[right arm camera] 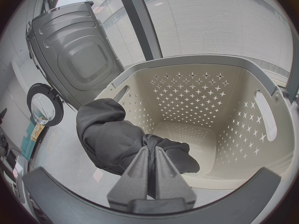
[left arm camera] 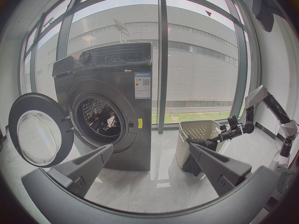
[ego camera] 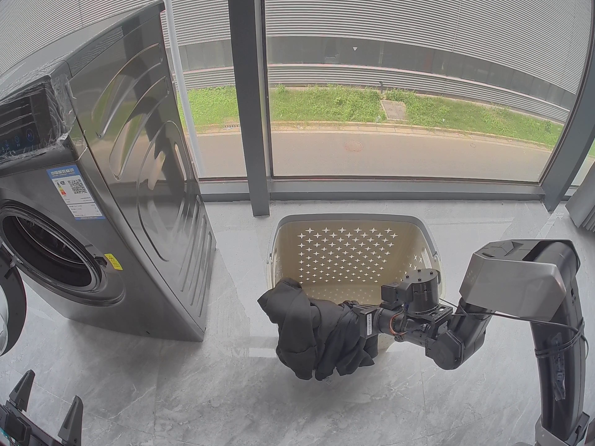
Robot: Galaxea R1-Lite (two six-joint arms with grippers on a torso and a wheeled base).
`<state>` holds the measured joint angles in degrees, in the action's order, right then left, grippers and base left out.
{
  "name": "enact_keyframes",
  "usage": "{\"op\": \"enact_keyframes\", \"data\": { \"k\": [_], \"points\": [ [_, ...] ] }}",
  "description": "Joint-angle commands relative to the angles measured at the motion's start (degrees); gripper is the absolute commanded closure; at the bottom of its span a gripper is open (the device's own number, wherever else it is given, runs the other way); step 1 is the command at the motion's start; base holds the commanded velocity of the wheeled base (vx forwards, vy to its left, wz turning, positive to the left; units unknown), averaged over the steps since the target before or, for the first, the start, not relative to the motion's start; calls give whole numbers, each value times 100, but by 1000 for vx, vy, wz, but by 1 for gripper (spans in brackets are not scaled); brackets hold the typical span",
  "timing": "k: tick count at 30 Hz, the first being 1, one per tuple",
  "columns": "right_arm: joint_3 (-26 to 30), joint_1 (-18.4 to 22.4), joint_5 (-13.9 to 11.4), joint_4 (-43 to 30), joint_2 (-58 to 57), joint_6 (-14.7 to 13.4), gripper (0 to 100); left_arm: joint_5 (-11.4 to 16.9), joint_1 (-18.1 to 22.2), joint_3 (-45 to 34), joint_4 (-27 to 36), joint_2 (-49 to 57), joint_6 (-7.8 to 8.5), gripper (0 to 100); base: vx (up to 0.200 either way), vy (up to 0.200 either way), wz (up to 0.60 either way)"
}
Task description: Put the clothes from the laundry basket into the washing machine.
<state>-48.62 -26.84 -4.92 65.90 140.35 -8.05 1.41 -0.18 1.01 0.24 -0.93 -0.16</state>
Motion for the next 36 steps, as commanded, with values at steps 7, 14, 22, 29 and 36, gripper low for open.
{"op": "enact_keyframes", "data": {
  "k": [7, 14, 22, 29, 36],
  "points": [
    [124, -31, 35, -7, -737, -83, 100, -1, 1, -92, 2, 93, -11, 0, 0, 0, 0],
    [801, -14, 299, 2, -2205, -206, 100, -1, 1, -92, 2, 93, -11, 0, 0, 0, 0],
    [1364, -23, 449, -78, -4121, -312, 100, -1, 1, -92, 2, 93, -11, 0, 0, 0, 0],
    [1645, -31, 431, -121, -5202, -224, 100, -1, 1, -92, -7, 93, -19, 0, 0, 0, 0],
    [2014, -84, 431, -86, -5694, -48, 100, -1, 1, -92, 2, 93, -2, 0, 0, 0, 0]
  ]
}}
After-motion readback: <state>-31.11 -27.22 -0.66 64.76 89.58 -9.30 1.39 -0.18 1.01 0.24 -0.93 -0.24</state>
